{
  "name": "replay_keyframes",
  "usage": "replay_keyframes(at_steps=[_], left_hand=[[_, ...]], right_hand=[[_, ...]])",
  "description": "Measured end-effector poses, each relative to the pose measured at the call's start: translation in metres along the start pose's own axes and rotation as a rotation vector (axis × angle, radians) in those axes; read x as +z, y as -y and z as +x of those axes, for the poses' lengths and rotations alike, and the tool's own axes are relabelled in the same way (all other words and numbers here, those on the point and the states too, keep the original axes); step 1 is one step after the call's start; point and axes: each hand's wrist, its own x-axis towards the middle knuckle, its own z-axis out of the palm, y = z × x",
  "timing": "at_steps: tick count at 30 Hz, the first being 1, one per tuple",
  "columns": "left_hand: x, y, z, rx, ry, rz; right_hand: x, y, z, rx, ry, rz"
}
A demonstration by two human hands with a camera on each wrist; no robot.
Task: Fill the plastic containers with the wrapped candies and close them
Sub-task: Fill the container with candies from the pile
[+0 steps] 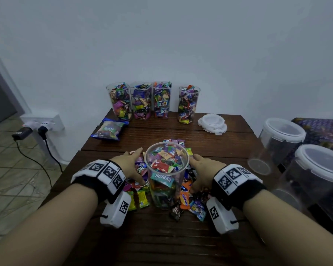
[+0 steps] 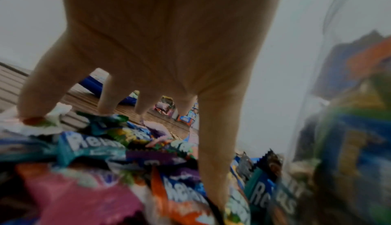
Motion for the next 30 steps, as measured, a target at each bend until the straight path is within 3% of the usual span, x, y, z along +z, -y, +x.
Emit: replay_keyframes(at_steps=[8,16,30], left_hand=[[0.002,-0.021,-0.011,0.065,-0.091,0.183],[0.0,-0.03,-0.028,0.055,-0.26,0.148],[-0.005,-0.016,-0.034,0.041,-0.527,-0.227]], right_hand=[[-0.002,0.006,0.01,-0.027,-0.037,-0.082],[-0.005,0.009,0.005,-0.049,-0.151,-0.101],[-0.009,-0.004,-0.008,-0.053,-0.341,0.196]])
